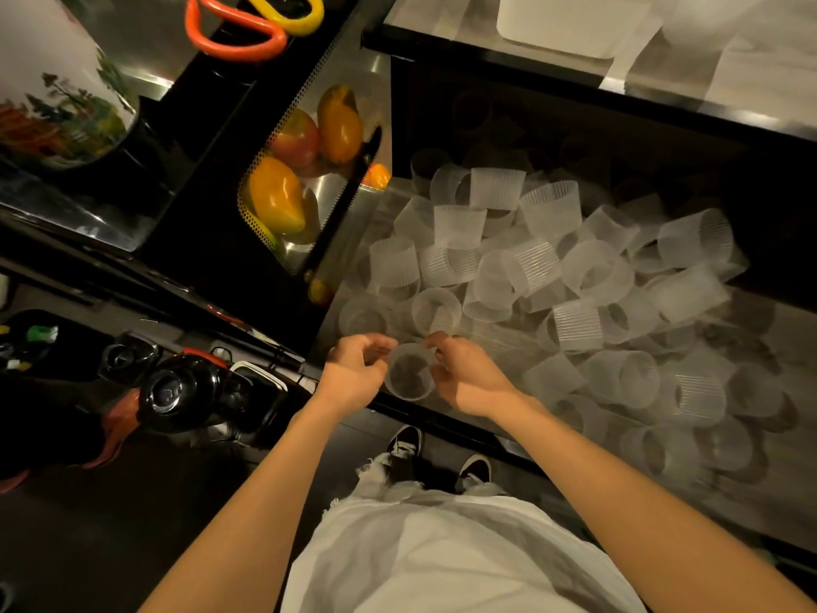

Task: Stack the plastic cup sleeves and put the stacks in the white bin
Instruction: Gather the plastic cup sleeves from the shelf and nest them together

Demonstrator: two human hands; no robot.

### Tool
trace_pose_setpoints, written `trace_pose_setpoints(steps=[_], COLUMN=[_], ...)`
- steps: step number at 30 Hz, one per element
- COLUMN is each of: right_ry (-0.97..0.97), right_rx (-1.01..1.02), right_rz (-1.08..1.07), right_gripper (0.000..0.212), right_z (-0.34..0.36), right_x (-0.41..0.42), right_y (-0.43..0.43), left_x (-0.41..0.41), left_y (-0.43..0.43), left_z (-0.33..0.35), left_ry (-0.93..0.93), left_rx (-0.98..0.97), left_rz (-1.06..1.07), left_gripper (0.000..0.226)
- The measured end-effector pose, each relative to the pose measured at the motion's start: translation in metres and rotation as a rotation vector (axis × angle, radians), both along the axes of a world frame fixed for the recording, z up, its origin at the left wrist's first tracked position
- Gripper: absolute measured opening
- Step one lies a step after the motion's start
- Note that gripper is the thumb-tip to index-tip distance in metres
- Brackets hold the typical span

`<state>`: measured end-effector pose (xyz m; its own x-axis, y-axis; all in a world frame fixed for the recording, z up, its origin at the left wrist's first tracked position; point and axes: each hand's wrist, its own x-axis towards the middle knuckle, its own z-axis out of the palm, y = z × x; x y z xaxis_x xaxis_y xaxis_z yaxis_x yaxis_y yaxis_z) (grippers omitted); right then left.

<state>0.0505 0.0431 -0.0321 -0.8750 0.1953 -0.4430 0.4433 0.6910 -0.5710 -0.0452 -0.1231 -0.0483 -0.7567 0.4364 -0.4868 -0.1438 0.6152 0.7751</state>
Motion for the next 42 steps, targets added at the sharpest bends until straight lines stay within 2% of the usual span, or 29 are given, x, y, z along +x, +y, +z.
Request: trace_pose_setpoints(steps=[6, 10, 12, 15, 19, 22, 28, 31, 37, 42], right_ry=[-0.098, 0.027, 0.132, 0.240, 0.226, 0.154, 0.039, -0.040, -0.023, 0.249], right_rx=[-0.042, -0.014, -0.055, -0.186, -0.195, -0.203, -0.155, -0.092, -0.109, 0.061], right_rz=[-0.054, -0.139, -0.195, -0.210, -0.163, -0.118, -0.116, -0.081, -0.146, -0.198], right_gripper=[0.047, 0.039, 0.033, 0.030, 0.038, 0.044, 0.043, 0.033, 0.030, 0.033], right_z=[-0.007, 0.008, 0.021, 0.039, 0.035, 0.024, 0.004, -0.001, -0.001, 0.022], right_x=[0.000, -0.015, -0.029, -0.050, -0.069, -0.075, -0.064, -0.051, -0.032, -0.027], right_y=[0.002, 0.007, 0.006, -0.006, -0.024, -0.032, -0.029, -0.024, -0.019, -0.004], left_x=[0.002, -0.011, -0.024, -0.040, -0.045, -0.043, -0.036, -0.031, -0.026, -0.035], left_y=[0.006, 0.014, 0.015, 0.009, 0.000, -0.006, -0.012, -0.009, 0.005, 0.031], left_z=[-0.003, 0.010, 0.024, 0.034, 0.030, 0.022, 0.015, 0.007, 0.002, 0.034], left_ry=[-0.004, -0.017, 0.133, 0.379, 0.481, 0.438, 0.191, 0.088, 0.074, 0.196], left_rx=[-0.022, 0.149, 0.213, 0.181, 0.074, 0.031, -0.019, -0.063, -0.078, 0.086], left_rz=[-0.063, 0.062, 0.114, 0.186, 0.255, 0.248, 0.178, 0.107, 0.067, 0.080], left_gripper=[0.022, 0.024, 0.021, 0.018, 0.022, 0.027, 0.036, 0.041, 0.037, 0.024])
